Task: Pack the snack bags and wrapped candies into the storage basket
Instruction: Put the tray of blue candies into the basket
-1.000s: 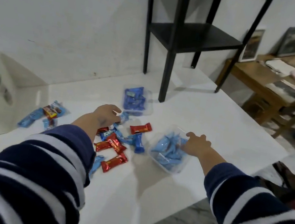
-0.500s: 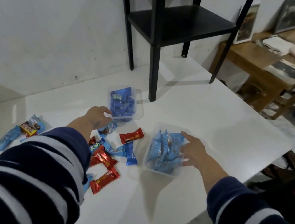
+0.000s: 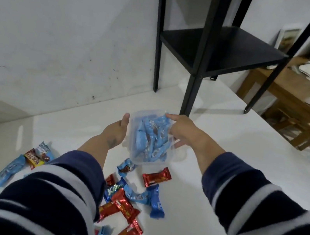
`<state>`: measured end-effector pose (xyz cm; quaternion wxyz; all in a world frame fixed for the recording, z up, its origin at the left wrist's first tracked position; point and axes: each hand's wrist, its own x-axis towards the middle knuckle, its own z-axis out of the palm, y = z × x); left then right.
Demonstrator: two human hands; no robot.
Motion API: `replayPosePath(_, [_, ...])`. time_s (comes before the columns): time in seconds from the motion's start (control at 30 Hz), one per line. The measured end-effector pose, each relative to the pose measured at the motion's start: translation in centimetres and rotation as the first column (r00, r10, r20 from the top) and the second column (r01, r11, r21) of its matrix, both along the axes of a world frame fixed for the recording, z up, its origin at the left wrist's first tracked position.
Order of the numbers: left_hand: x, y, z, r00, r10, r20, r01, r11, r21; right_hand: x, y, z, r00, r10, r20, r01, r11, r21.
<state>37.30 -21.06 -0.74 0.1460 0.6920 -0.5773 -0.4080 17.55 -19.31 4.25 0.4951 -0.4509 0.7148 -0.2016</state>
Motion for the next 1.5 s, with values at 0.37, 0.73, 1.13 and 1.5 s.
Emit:
replayPosePath(0.37, [0.7, -1.2, -1.0, 0.951, 0.053, -0.304, 0.001, 0.985, 0.175, 2.2, -3.0, -2.6, 0.994, 0.105, -0.027, -0.101, 0.989, 0.104])
replayPosePath(0.73, [1.0, 1.1, 1.2, 0.950, 0.111, -0.293, -0.093, 0.993, 0.074, 4.0, -1.9, -1.1, 0.996, 0.054, 0.076, -0.055, 0.998, 0.018])
replayPosePath(1.13, [6.3, 11.3, 11.1, 0.931, 0.249, -0.266, -0.291, 0.948, -0.131, 9.2, 4.2, 8.1, 0.948, 0.314, 0.052, -0.304, 0.941, -0.149])
replayPosePath(1.5, [17.7, 20.1, 15.9, 0.896, 0.394, -0.203, -0.441, 0.841, -0.313, 21.6, 10.6, 13.5, 0.857, 0.509, 0.082, -0.464, 0.830, -0.310])
